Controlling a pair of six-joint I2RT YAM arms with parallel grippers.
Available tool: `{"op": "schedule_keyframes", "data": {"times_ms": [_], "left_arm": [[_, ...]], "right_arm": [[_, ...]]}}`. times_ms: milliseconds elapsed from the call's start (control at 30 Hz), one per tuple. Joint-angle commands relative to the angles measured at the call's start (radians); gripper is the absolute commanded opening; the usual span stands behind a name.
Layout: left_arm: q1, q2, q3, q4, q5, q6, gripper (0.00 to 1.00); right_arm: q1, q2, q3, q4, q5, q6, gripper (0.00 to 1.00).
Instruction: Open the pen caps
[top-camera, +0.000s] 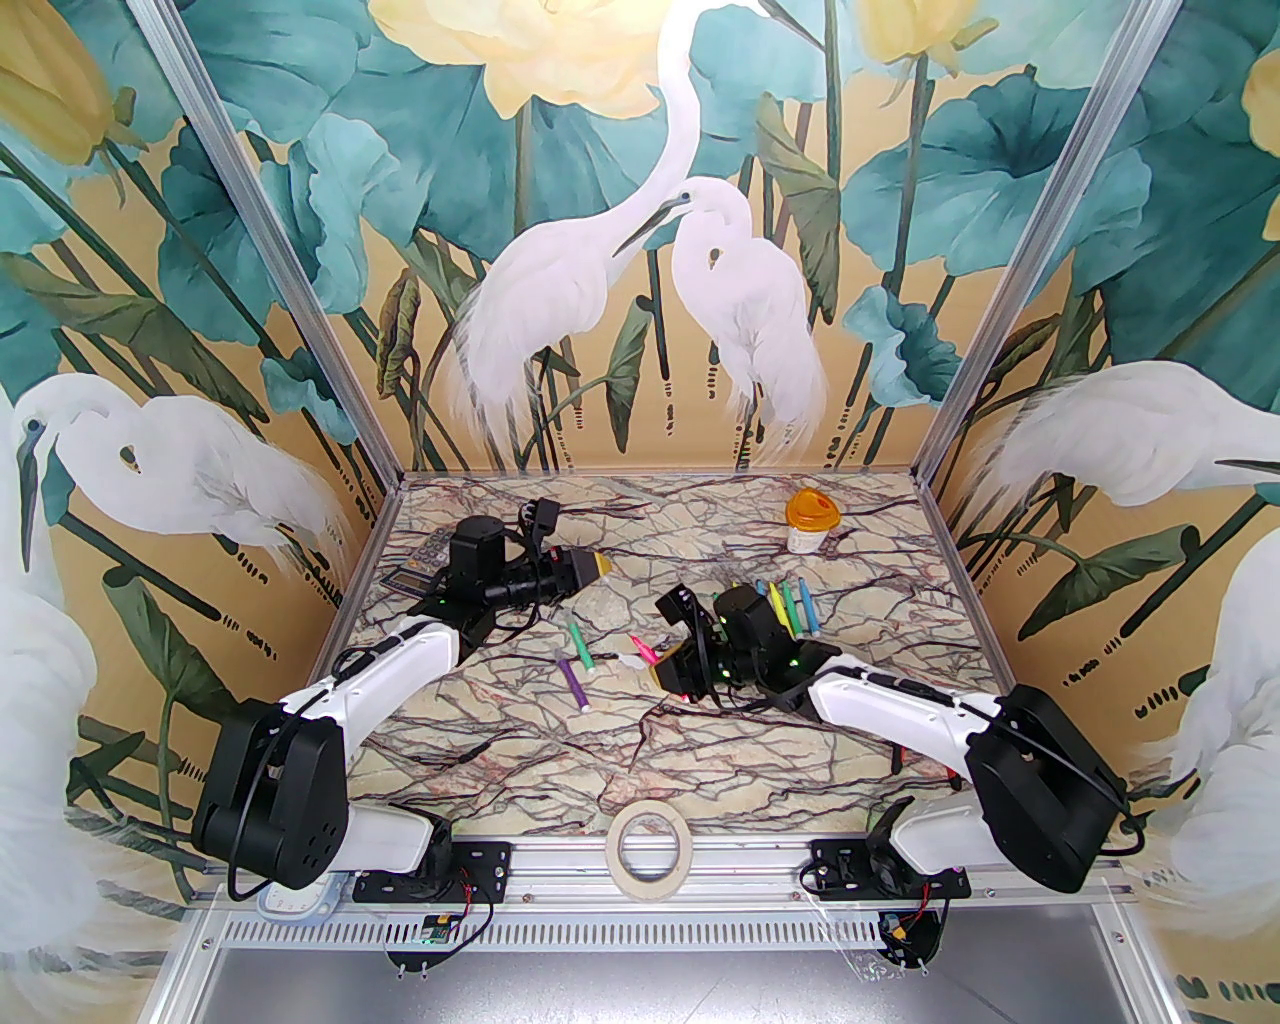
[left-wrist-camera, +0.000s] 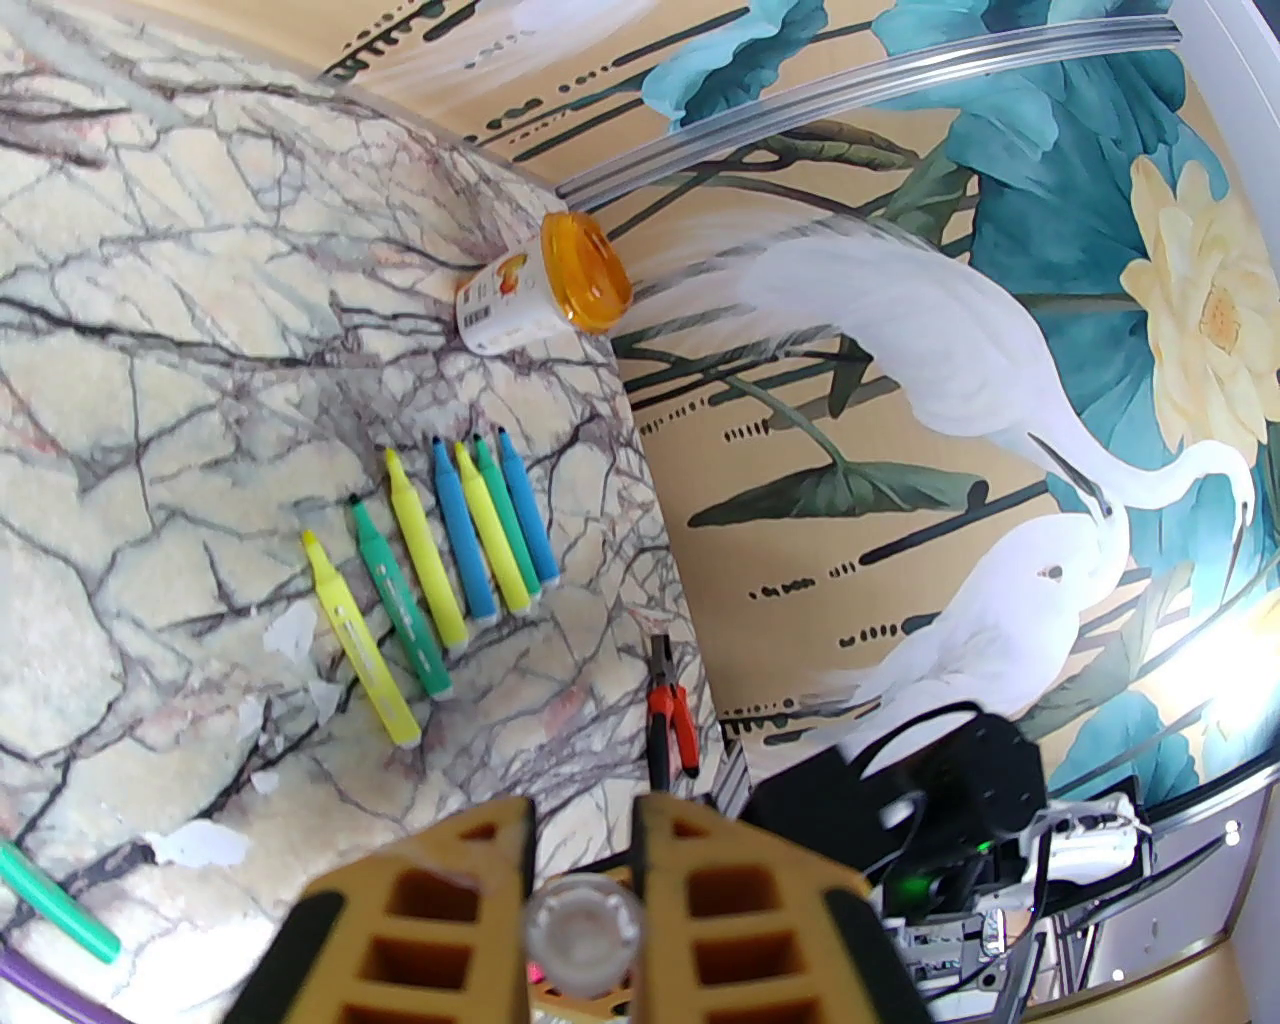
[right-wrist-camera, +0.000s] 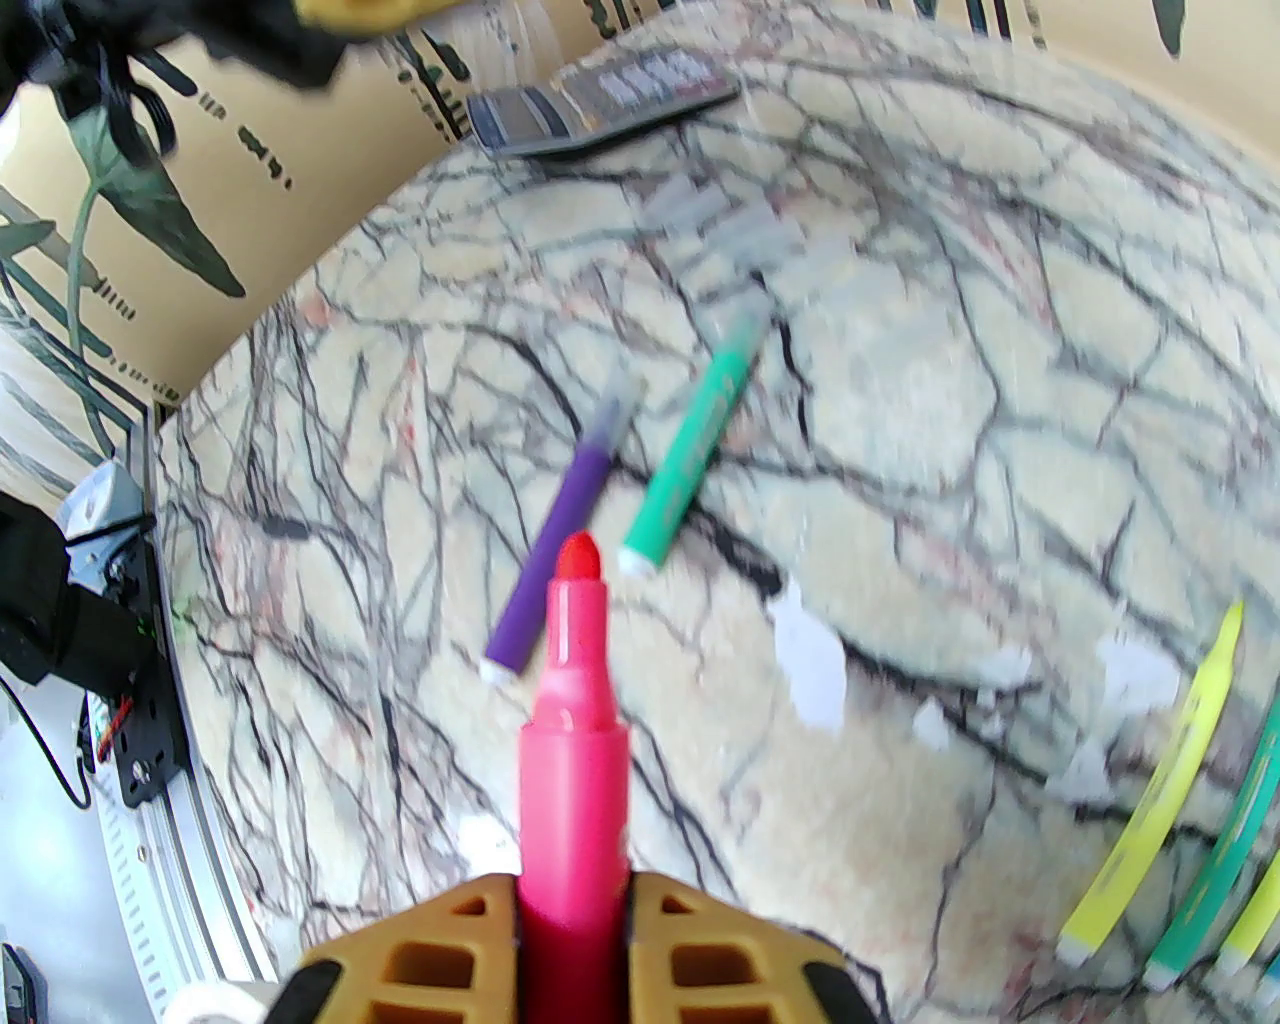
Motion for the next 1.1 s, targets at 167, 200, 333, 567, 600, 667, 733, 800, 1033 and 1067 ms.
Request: {"op": "schedule_keyframes", "data": {"times_ms": [167, 200, 333, 567, 600, 667, 733, 800, 1033, 1067], "left_arm": [[-0.014, 0.098, 0.122, -0.288, -0.228, 0.177, 0.00], [-0.025, 0.114, 0.153, -0.358, -0.287, 0.214, 0.00], [-0.063, 0.188, 0.255, -0.526, -0.419, 0.292, 0.00], [-0.111, 0.322, 0.407, -0.713, -0.566, 0.356, 0.00], [-0.114, 0.343, 0.426, -0.728, -0.562, 0.362, 0.00], [-0.121, 0.383, 0.461, -0.755, -0.561, 0.371, 0.00], [-0.125, 0.417, 0.492, -0.775, -0.560, 0.380, 0.01], [-0.128, 0.445, 0.515, -0.786, -0.560, 0.386, 0.01], [-0.132, 0.515, 0.563, -0.819, -0.555, 0.413, 0.04], [-0.133, 0.521, 0.566, -0.819, -0.552, 0.416, 0.04]], "right_arm": [[-0.061, 0.026, 0.038, -0.018, 0.214, 0.080, 0.00], [-0.065, 0.046, 0.053, -0.030, 0.256, 0.096, 0.00], [-0.070, 0.118, 0.115, -0.056, 0.367, 0.142, 0.00], [-0.070, 0.245, 0.219, -0.112, 0.516, 0.207, 0.00], [-0.070, 0.262, 0.231, -0.117, 0.522, 0.214, 0.00], [-0.070, 0.294, 0.248, -0.118, 0.527, 0.229, 0.00], [-0.070, 0.328, 0.269, -0.126, 0.528, 0.237, 0.00], [-0.069, 0.359, 0.288, -0.135, 0.533, 0.240, 0.00], [-0.068, 0.411, 0.319, -0.144, 0.534, 0.247, 0.00], [-0.068, 0.416, 0.323, -0.148, 0.537, 0.244, 0.00]]}}
